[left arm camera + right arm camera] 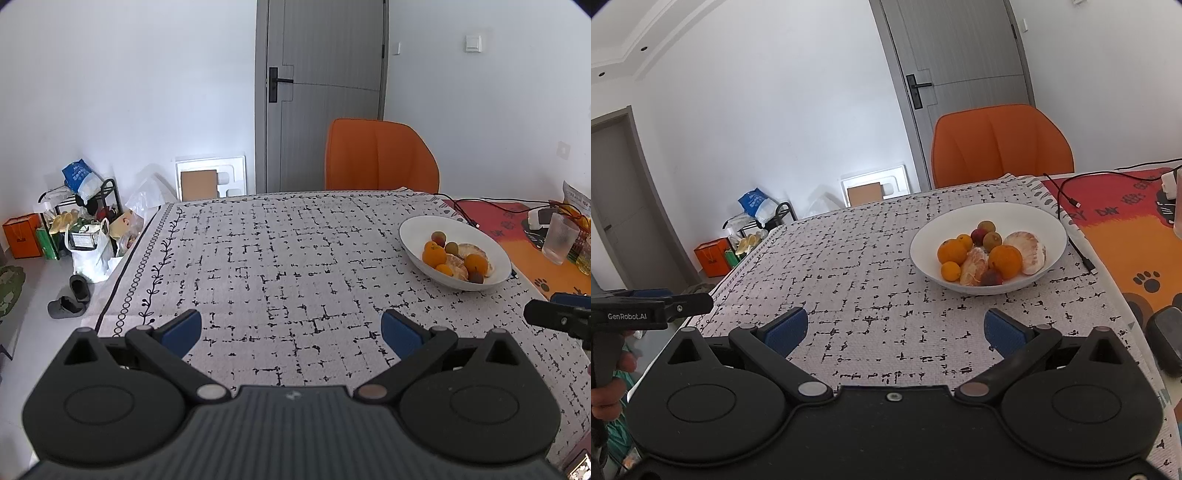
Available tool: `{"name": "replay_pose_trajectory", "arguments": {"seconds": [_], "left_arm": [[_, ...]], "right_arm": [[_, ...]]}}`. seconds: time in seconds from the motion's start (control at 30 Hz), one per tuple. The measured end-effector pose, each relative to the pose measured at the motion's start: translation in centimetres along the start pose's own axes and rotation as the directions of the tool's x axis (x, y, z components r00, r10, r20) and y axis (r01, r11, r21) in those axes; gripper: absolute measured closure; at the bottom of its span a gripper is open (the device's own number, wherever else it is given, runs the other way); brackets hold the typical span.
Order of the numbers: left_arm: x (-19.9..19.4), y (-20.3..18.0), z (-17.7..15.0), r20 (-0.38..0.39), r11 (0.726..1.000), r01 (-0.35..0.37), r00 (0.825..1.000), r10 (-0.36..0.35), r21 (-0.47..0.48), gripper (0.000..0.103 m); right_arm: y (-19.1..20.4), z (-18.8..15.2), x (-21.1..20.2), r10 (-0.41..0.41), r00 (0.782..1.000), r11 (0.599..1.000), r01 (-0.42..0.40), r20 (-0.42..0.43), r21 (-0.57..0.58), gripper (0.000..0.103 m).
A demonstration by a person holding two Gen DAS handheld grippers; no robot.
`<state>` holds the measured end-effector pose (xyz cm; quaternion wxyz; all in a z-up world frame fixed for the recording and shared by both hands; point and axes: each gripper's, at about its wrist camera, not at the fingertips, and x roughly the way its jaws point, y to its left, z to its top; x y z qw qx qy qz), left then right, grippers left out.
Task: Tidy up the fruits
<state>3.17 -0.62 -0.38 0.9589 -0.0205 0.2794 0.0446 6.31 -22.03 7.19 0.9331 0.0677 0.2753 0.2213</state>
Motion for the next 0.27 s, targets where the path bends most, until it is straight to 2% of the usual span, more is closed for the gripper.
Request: {"name": "replay_pose_trajectory", "arguments": {"seconds": [0.27], "left_arm": [[1.0,0.3,0.0,-0.012,1.000,0.007,1.000,-0.007,-0.018,0.001]], "right_arm": [[-0.4,-0.2,0.6,-0.011,1.000,1.000,0.011,-0.013,0.008,0.000]]}}
